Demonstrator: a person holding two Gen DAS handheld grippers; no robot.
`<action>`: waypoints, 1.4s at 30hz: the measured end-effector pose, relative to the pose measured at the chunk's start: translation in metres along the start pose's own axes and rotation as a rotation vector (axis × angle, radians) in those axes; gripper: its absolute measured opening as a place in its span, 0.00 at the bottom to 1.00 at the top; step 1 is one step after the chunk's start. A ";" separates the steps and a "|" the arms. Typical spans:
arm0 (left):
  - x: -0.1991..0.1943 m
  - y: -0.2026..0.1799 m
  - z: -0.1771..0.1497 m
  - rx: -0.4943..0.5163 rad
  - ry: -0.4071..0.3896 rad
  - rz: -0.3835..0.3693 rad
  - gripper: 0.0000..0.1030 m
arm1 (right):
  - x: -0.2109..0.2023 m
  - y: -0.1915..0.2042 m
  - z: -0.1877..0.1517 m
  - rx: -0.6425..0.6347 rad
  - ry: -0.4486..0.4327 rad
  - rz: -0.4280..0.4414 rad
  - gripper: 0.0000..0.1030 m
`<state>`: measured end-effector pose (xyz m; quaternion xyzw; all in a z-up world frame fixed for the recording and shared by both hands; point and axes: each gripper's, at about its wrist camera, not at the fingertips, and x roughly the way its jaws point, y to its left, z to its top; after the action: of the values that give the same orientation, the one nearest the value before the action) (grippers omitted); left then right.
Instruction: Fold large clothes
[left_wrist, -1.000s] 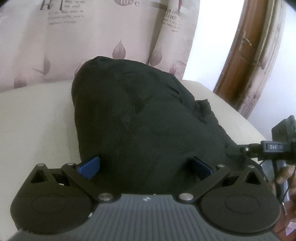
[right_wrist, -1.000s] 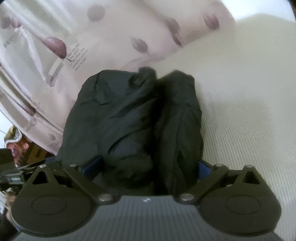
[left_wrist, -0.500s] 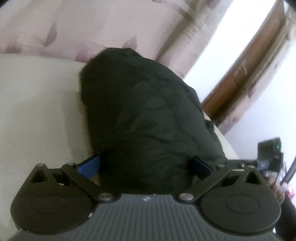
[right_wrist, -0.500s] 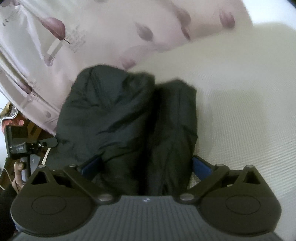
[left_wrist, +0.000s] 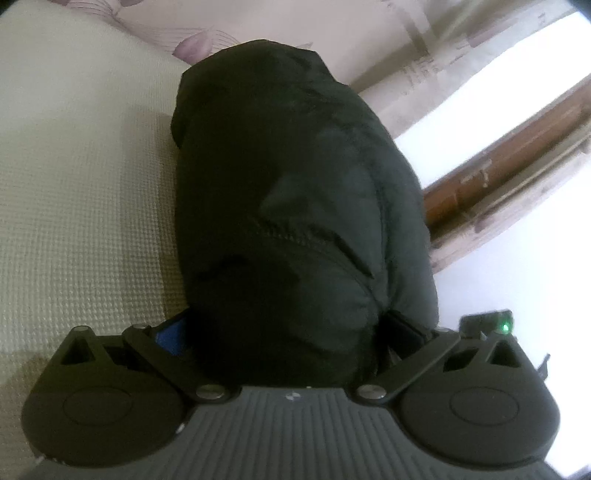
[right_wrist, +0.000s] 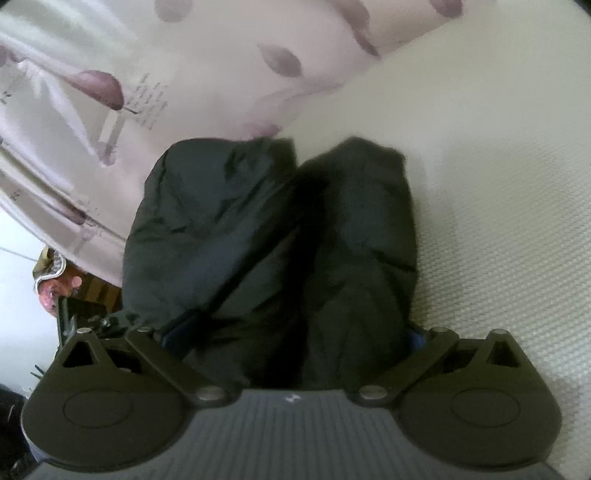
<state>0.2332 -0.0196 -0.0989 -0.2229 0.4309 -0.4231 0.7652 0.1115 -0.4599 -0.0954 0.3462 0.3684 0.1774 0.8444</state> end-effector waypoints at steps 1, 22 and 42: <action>-0.001 -0.008 -0.004 0.023 -0.018 0.029 1.00 | -0.001 0.002 -0.003 -0.011 -0.003 0.007 1.00; -0.074 -0.106 -0.064 0.251 -0.167 0.530 0.79 | -0.023 0.102 -0.046 -0.201 -0.057 0.077 0.42; -0.078 -0.120 -0.077 0.342 -0.224 0.640 0.81 | -0.001 0.097 -0.073 -0.128 -0.037 0.077 0.45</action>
<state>0.0917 -0.0171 -0.0182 0.0090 0.3156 -0.2015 0.9272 0.0523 -0.3601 -0.0613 0.3087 0.3271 0.2263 0.8640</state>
